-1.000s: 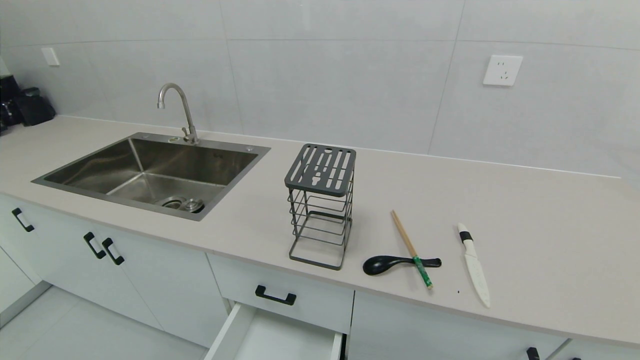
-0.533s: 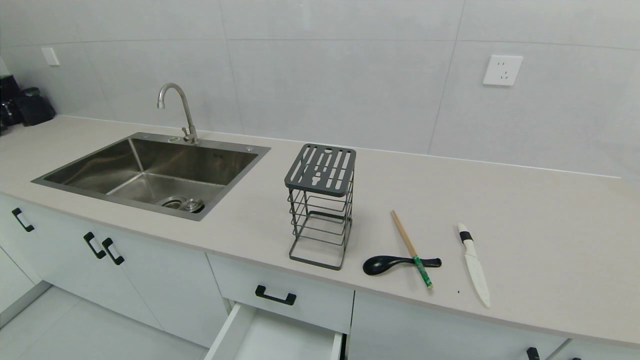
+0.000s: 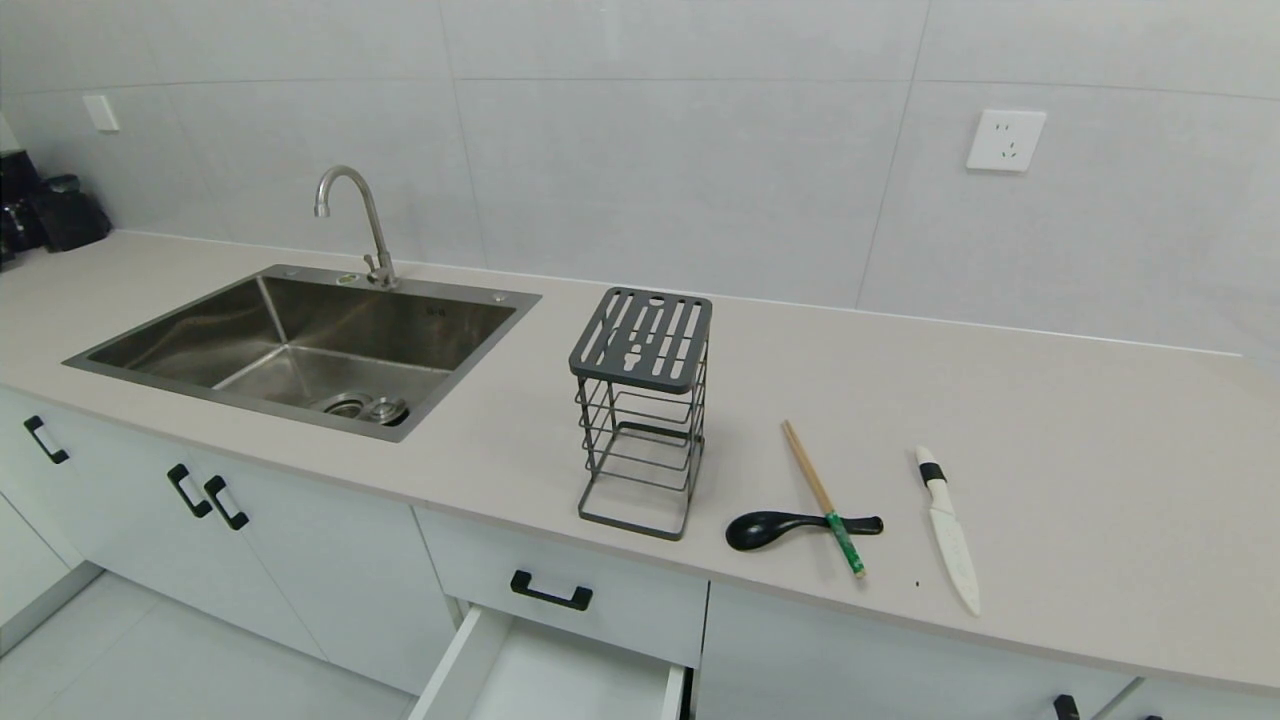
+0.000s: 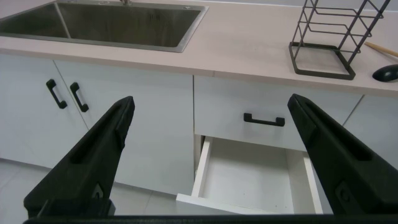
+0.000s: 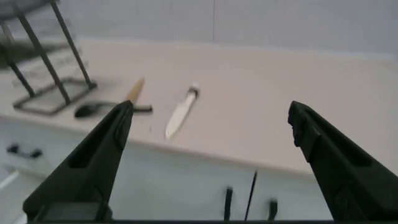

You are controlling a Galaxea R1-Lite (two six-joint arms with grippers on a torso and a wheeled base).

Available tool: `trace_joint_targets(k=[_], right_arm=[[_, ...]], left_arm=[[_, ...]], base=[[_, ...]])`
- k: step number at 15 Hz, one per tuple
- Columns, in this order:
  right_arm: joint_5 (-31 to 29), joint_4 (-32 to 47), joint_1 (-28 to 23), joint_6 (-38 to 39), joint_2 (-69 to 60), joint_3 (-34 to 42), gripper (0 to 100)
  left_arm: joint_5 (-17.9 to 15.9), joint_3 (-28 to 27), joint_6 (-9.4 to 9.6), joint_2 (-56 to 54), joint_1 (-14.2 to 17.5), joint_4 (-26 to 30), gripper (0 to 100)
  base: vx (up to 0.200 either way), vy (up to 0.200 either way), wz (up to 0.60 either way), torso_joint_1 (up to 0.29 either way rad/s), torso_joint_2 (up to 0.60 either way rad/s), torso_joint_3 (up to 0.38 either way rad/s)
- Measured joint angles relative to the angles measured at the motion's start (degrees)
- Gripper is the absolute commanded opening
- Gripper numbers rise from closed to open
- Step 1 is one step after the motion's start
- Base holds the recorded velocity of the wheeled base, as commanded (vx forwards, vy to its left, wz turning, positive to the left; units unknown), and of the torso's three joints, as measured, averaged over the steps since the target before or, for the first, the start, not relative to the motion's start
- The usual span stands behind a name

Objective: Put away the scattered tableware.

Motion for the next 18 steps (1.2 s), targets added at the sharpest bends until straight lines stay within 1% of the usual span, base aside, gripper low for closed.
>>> trace_joint_targets(k=[1,2,4,6,8,12,16,18], right_arm=[[0.9,-0.8,0.0,0.0,0.0,-1.0,100],[2.2,1.6,0.0,0.0,0.1,-2.4,100],[4.5,4.1,-0.2,-0.1,0.6,-5.3,100],[7.1,5.6,0.0,-0.3,3.3,-8.4,100],[10.3,6.0,0.6,-1.0,7.3,-9.9,100],[14.4,6.0,2.6,-2.4,18.9,-11.5,100],[15.5,5.6,5.9,-10.1,33.8,-12.8,100],[15.5,4.2,7.8,-12.4,41.4,-13.8,100]], left_arm=[[0.0,0.0,0.0,0.0,0.0,0.0,100],[0.0,0.0,0.0,0.0,0.0,0.0,100],[0.0,0.0,0.0,0.0,0.0,0.0,100],[0.0,0.0,0.0,0.0,0.0,0.0,100],[0.0,0.0,0.0,0.0,0.0,0.0,100],[0.0,0.0,0.0,0.0,0.0,0.0,100],[0.0,0.0,0.0,0.0,0.0,0.0,100],[0.0,0.0,0.0,0.0,0.0,0.0,100]], base=[[0.0,0.0,0.0,0.0,0.0,0.0],[0.0,0.0,0.0,0.0,0.0,0.0],[0.0,0.0,0.0,0.0,0.0,0.0],[0.0,0.0,0.0,0.0,0.0,0.0],[0.0,0.0,0.0,0.0,0.0,0.0],[0.0,0.0,0.0,0.0,0.0,0.0],[0.0,0.0,0.0,0.0,0.0,0.0],[0.0,0.0,0.0,0.0,0.0,0.0]])
